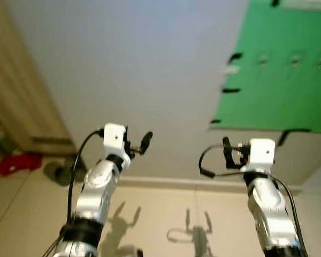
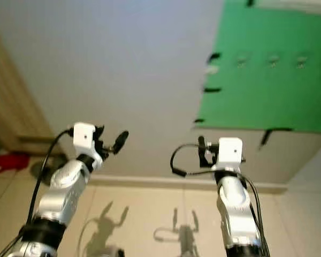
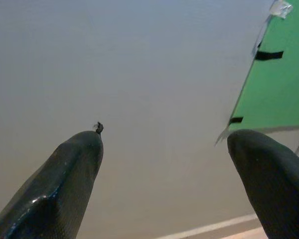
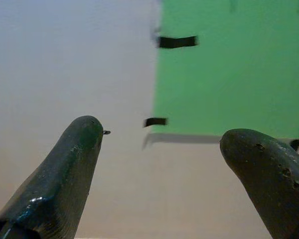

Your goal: Hang keys on a hook

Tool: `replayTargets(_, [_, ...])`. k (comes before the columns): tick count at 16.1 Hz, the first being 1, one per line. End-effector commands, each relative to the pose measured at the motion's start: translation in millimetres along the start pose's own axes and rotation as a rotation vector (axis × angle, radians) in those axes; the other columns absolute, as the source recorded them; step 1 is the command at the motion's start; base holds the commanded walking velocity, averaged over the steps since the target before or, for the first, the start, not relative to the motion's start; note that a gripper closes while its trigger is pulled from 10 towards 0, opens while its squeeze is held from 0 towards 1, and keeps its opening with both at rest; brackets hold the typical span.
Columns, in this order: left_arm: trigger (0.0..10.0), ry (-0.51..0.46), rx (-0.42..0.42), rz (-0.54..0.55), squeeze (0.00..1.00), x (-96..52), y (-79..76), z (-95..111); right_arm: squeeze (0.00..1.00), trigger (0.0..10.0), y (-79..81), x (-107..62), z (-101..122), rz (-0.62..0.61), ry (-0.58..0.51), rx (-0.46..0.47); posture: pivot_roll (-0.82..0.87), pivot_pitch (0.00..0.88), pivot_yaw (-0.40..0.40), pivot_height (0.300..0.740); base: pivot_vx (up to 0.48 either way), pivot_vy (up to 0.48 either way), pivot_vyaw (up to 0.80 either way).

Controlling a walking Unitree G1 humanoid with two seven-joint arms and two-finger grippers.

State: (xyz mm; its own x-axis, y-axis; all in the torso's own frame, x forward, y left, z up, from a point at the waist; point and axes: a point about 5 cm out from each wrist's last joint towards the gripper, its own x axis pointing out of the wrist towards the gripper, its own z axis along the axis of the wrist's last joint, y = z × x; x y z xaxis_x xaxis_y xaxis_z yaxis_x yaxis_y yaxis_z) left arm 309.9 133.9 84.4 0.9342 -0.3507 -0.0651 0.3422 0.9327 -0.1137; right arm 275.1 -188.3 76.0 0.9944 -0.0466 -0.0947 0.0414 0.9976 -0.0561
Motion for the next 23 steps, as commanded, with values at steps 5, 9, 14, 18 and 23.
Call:
replayTargets(5, [10.0,0.042,0.038,0.005,0.0,2.8,4.2,-5,0.0,10.0,1.6,0.7,2,-0.009,-0.019,-0.042,-0.06,0.0,0.034,0.617,0.0,0.096,0.0])
replayTargets(9, [10.0,0.025,0.026,-0.003,0.0,2.9,3.4,-4,0.0,10.0,0.6,0.2,0,-0.024,-0.003,-0.018,-0.06,0.0,0.035,0.617,0.0,0.0,-0.44])
replayTargets(14, [10.0,0.021,0.039,-0.031,0.0,3.3,1.3,-3,0.0,10.0,-2.9,-2.3,0,-0.042,-0.006,-0.043,-0.07,0.0,0.037,0.617,0.0,0.0,-0.52])
replayTargets(18, [10.0,0.003,0.031,-0.073,0.0,6.6,-0.3,-2,0.0,10.0,-8.7,-3.6,2,-0.077,-0.029,-0.048,-0.09,0.0,0.043,0.617,0.0,0.0,-0.54])
replayTargets(23, [10.0,-0.029,0.017,-0.139,0.0,9.8,-7.6,1,0.0,10.0,-17.7,-13.7,2,-0.134,-0.057,0.001,-0.12,0.0,0.063,0.617,0.333,-0.048,-0.55])
